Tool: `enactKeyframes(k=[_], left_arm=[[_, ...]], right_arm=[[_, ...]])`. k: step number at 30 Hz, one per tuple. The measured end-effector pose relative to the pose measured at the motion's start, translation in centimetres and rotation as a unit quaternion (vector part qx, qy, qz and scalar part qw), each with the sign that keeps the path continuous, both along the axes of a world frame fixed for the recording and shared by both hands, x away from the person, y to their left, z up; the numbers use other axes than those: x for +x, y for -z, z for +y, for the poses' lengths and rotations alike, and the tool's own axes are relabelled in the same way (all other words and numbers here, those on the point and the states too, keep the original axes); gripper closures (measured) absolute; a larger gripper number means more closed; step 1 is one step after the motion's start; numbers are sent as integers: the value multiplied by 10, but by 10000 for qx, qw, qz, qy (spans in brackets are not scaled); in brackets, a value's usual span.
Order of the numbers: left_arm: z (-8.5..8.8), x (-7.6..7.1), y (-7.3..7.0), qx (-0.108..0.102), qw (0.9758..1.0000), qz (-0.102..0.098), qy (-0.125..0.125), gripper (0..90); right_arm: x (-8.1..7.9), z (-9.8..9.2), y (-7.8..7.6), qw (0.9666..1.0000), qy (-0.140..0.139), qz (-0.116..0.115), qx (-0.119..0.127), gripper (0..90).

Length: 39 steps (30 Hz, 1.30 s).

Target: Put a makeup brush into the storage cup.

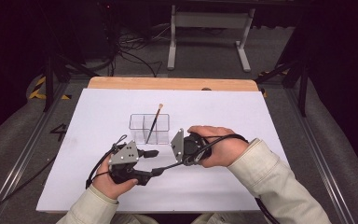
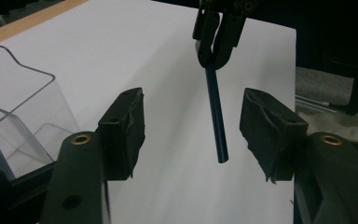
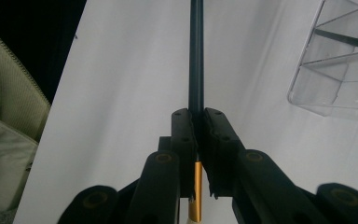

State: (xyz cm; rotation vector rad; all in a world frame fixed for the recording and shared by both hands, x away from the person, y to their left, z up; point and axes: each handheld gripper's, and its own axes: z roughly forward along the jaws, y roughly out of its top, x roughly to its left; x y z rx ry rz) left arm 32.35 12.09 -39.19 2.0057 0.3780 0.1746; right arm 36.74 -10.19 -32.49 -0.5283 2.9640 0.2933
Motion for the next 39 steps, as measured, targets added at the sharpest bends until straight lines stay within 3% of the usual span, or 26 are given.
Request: enactKeyframes(k=[14, 32, 39], left_arm=[[-3, -1, 4, 61, 9999, 92, 131, 574], [-5, -3, 6, 187, 9992, 271, 227, 840], [-6, -2, 8, 309, 9987, 332, 217, 841]], right_arm=[[-3, 4, -11, 9999, -36, -85, 103, 834], [-3, 9, -10, 9999, -79, -117, 69, 834], [-3, 9, -11, 9998, -95, -128, 95, 834]])
